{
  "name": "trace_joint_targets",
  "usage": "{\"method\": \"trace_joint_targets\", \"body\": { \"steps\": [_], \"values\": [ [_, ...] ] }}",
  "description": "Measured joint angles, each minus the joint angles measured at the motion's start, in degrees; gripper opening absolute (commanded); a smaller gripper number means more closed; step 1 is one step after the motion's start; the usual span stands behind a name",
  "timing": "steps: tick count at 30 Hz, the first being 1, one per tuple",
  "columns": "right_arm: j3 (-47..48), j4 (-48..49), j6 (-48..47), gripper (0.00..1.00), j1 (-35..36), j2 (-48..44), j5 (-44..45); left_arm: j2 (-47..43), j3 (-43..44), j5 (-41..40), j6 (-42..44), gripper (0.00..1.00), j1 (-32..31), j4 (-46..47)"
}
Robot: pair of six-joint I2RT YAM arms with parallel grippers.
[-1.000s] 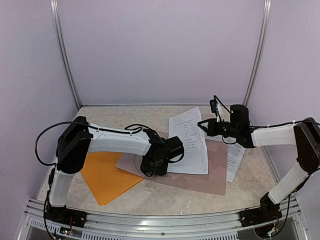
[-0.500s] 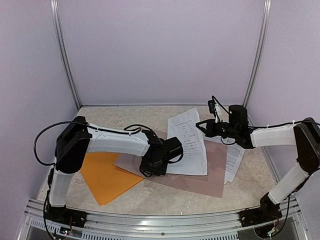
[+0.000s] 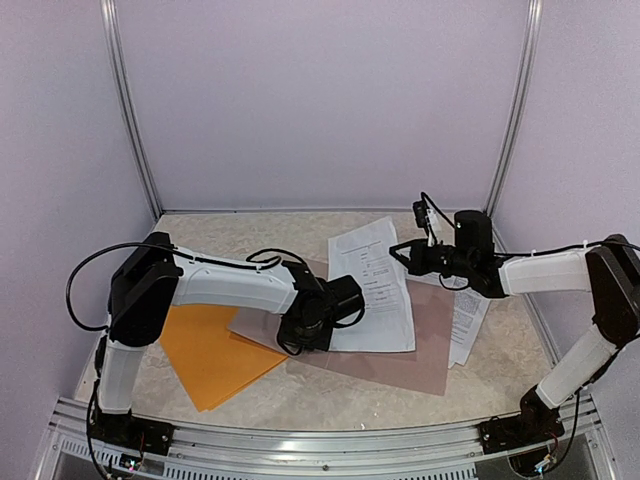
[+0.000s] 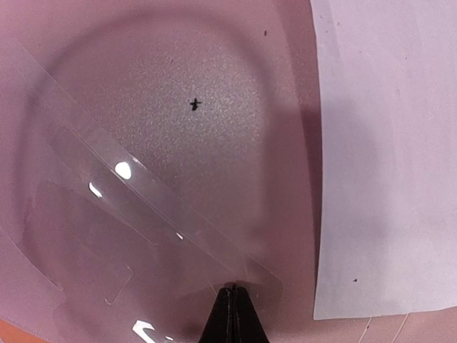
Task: Put the files into the folder
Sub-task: Insert the folder to form pockets on the folder.
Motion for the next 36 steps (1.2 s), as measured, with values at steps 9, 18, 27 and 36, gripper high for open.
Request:
{"method": "trace_joint_targets", "body": {
  "steps": [9, 18, 27, 36],
  "values": [
    [2.0, 0.0, 0.1, 0.0, 1.5, 1.7, 2.8, -1.9, -2.9, 0.0, 0.1, 0.0, 0.0, 2.1],
    [2.9, 0.0, 0.5, 0.0, 2.5, 2.7, 4.7, -1.9, -2.9, 0.0, 0.4, 0.0, 0.0, 2.3],
    [3.0, 0.7, 1.5, 0.0, 3.3, 3.5, 4.8, -1.9, -2.9, -0.1, 0.6, 0.0, 0.0, 2.3],
    [3.0, 2.4, 2.7, 0.0, 3.4, 4.6, 3.9, -2.3, -3.0, -0.4, 0.7, 0.19, -0.1, 1.8]
  ]
}}
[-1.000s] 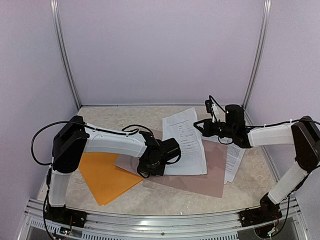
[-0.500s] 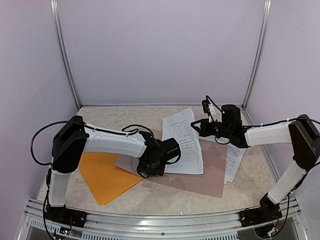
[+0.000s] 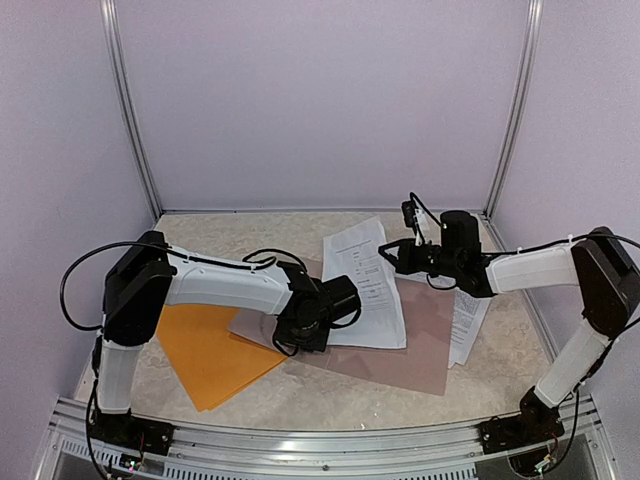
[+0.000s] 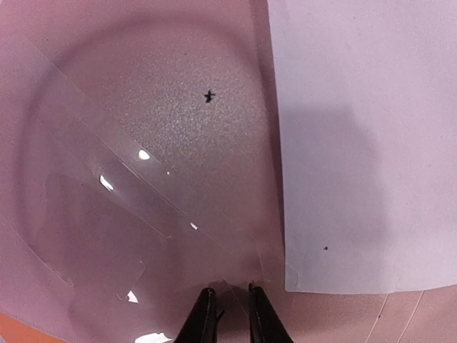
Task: Put the files into the folder
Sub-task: Insert the folder to form pockets on the folder.
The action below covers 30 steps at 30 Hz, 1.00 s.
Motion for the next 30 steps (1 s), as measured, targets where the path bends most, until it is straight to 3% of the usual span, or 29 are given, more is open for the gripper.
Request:
{"method": "trace_joint_targets", "body": {
  "steps": [23, 30],
  "values": [
    [2.8, -5.6, -3.6, 0.0, 2.0, 0.0, 3.0, -3.4, 0.0, -1.7, -0.2, 0.5, -0.2, -3.8],
    [2.8, -4.5, -2.1, 0.0, 2.8, 0.9, 3.0, -5.3, -0.5, -2.6, -1.0, 0.67, -0.4, -5.1]
  ]
}}
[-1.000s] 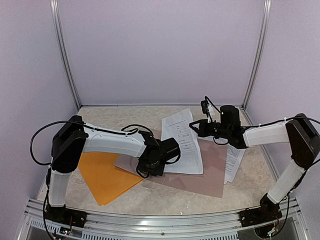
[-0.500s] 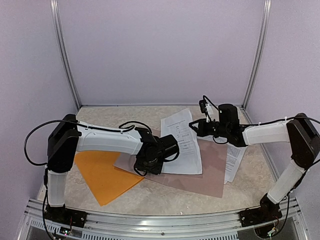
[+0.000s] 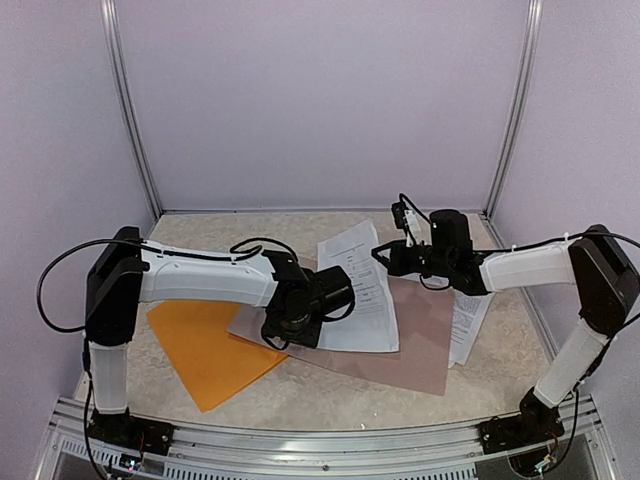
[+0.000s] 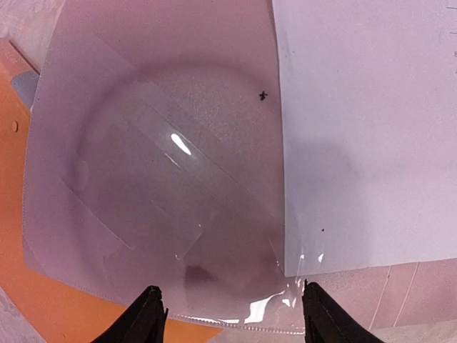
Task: Put the files into the folder
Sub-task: Insert the folder to form pockets on the folder.
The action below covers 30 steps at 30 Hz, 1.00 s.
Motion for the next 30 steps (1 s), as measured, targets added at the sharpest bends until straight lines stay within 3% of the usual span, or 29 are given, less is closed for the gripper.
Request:
{"method": "trace_joint_targets", "body": {
  "steps": [12, 30],
  "values": [
    [-1.5, 8.9, 7.6, 0.0, 0.6, 3.8, 0.3, -7.3, -7.6, 0.5, -2.3, 0.81, 1.7, 0.8],
    [-2.1, 16.7, 16.7, 0.0, 2.7, 9.0, 3.6, -19.9, -21.6, 8.0, 0.8, 0.86, 15.6, 9.4]
  ]
}}
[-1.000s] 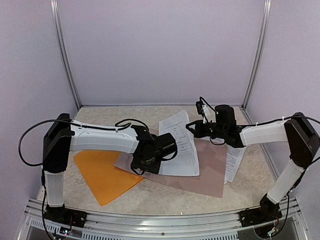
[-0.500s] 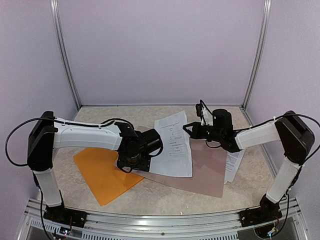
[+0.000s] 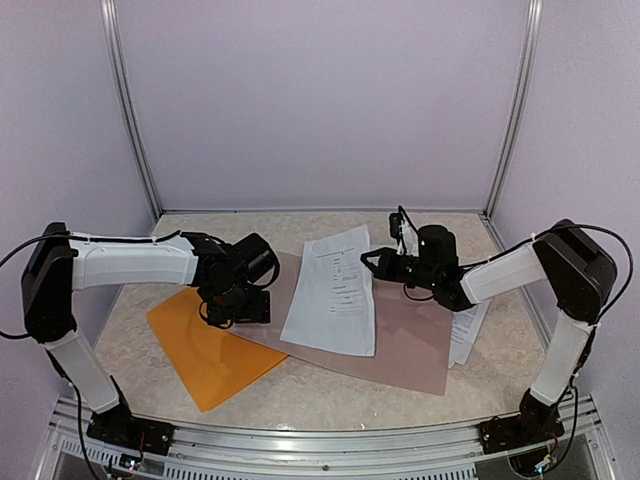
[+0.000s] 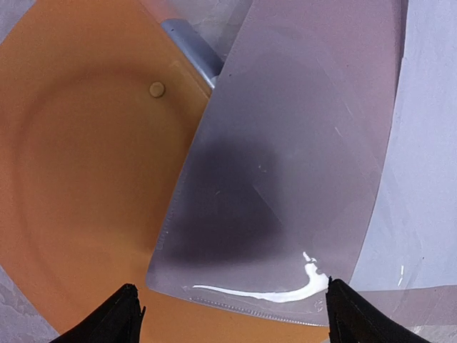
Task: Put the files into the folder
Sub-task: Insert the folder to form pockets on the folder.
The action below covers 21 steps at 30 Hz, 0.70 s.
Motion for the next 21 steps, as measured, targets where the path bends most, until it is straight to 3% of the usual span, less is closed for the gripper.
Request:
{"method": "trace_joint_targets", "body": {
  "steps": [12, 21],
  "values": [
    [0.0, 2.2, 1.5, 0.0, 0.6, 2.1, 0.1, -4.8, -9.3, 8.4, 0.1, 0.87, 8.3, 4.9],
    [0.0, 3.1, 2.3, 0.0, 1.0, 2.9, 0.4, -4.5, -11.0, 16.4, -0.6, 0.87, 10.5, 12.3]
  ]
}}
